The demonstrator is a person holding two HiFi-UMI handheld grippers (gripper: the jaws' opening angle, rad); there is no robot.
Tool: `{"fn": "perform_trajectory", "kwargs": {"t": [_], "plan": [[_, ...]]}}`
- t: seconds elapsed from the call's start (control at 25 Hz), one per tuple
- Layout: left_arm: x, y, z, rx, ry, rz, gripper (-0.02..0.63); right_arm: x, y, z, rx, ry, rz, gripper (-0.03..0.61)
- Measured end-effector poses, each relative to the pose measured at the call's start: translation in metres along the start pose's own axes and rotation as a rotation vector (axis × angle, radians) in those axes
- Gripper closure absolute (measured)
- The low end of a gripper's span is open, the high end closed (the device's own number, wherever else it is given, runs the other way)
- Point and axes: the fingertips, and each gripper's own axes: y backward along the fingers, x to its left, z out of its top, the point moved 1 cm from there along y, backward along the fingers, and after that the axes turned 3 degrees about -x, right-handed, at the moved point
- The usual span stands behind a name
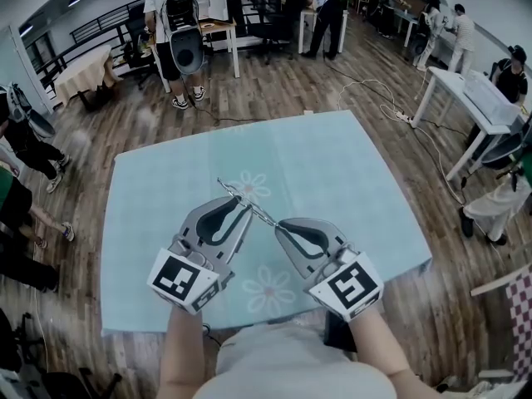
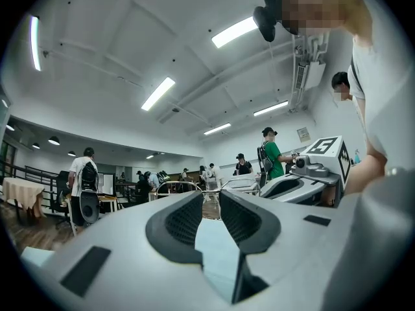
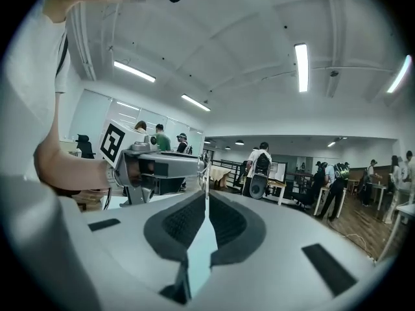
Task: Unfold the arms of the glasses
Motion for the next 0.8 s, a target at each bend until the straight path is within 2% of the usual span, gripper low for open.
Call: {"fn": "perform_trajectory", "kwargs": {"t": [0.6, 0.8], "plan": [[-0.011, 0.004, -0.006, 0.004, 0.003, -0.052, 0.520, -0.009, 0.010, -0.008, 0.014, -0.021, -0.044, 0.558], [-0.013, 0.007, -0.005, 0.005, 0.003, -0.069, 0.520, -0.024, 0.011, -0.007, 0.030, -0.016, -0.097, 0.557]]}}
